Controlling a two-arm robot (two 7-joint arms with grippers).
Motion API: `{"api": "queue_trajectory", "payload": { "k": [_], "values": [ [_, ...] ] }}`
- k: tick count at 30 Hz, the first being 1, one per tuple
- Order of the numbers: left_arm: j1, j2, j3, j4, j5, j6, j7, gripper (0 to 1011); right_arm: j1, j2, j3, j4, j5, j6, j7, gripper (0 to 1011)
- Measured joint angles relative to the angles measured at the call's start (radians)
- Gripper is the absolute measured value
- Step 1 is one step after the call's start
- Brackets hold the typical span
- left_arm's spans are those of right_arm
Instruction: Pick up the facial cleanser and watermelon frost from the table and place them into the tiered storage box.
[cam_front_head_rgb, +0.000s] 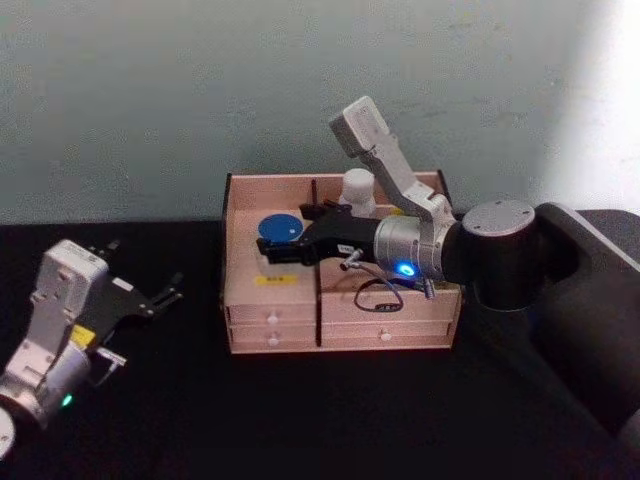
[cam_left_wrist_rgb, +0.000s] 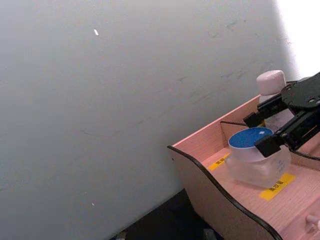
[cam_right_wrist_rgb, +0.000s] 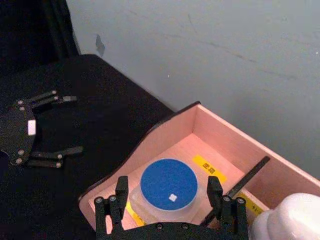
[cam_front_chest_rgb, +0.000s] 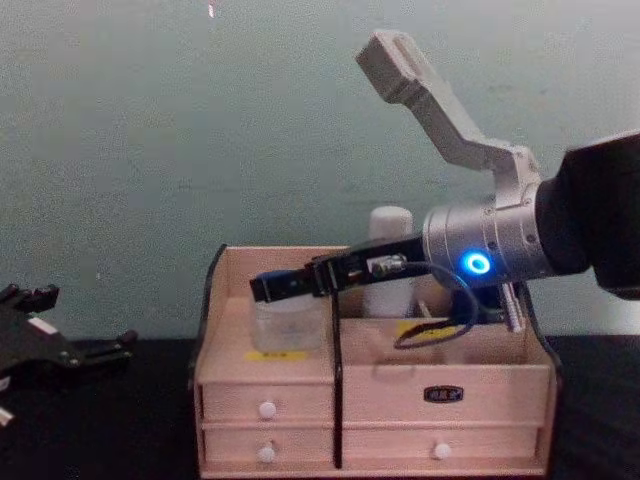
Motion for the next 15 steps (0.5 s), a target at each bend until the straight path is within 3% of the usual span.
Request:
{"api": "queue_trajectory", "payload": {
  "k": [5, 15],
  "values": [
    [0.000, 0.000, 0.000, 0.000, 0.000, 0.000, 0.000, 1001, -0.020, 0.009, 0.020, -0.044, 0.011, -0.015, -0.001, 1003],
    [0.000, 0.000, 0.000, 0.000, 0.000, 0.000, 0.000, 1001, -0.101, 0.069, 0.085, -0.235, 0.064, -0.065, -0.024, 1002]
  ]
}}
